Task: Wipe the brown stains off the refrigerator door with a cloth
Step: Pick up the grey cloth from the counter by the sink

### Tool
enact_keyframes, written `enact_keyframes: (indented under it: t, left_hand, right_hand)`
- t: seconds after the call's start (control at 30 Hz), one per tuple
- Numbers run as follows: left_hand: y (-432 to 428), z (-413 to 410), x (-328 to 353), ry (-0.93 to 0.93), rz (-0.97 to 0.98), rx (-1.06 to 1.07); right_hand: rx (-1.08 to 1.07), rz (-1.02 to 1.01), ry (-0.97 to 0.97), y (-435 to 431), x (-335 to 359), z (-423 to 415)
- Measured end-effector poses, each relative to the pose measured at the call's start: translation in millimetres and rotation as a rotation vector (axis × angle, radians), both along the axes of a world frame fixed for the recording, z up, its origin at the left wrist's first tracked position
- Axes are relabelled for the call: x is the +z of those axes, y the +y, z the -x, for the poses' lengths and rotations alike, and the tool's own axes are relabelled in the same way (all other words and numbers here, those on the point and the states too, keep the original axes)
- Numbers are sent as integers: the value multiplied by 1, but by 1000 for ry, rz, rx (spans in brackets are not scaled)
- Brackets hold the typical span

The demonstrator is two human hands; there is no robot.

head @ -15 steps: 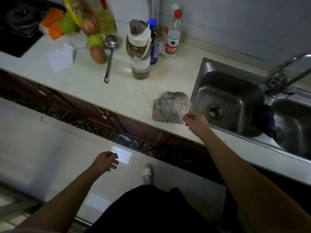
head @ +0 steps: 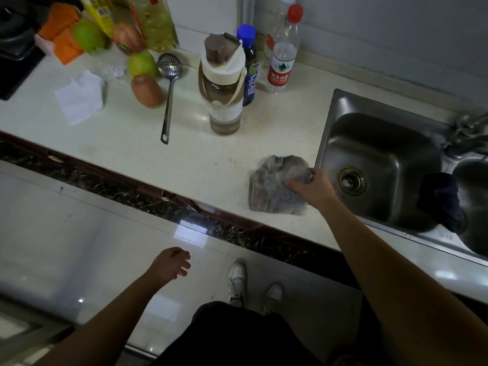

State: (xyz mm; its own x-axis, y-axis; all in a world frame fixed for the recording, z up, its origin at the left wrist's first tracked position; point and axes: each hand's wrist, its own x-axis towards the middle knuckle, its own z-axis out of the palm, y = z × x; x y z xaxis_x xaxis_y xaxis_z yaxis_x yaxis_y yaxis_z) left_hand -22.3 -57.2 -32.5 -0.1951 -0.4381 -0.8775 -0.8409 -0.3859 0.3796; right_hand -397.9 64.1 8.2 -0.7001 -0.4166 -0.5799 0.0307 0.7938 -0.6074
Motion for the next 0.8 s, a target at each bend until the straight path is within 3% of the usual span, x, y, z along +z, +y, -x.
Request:
enact_keyframes:
  t: [0.2,0.4,0.6,0.8]
  left_hand:
    - [-1,7,0,-8,7,-9]
    - [9,7,1,19,21,-6]
    - [35,-17,9,19,40,29]
    - [97,-66,21,1,109,204]
  right_hand:
    - [90,-92,83,-10,-3,-8]
    - [126,11,171,-9,-1,-22]
    - [98,103,31,10,12,-42]
    - [174,212,-79,46,23,-89]
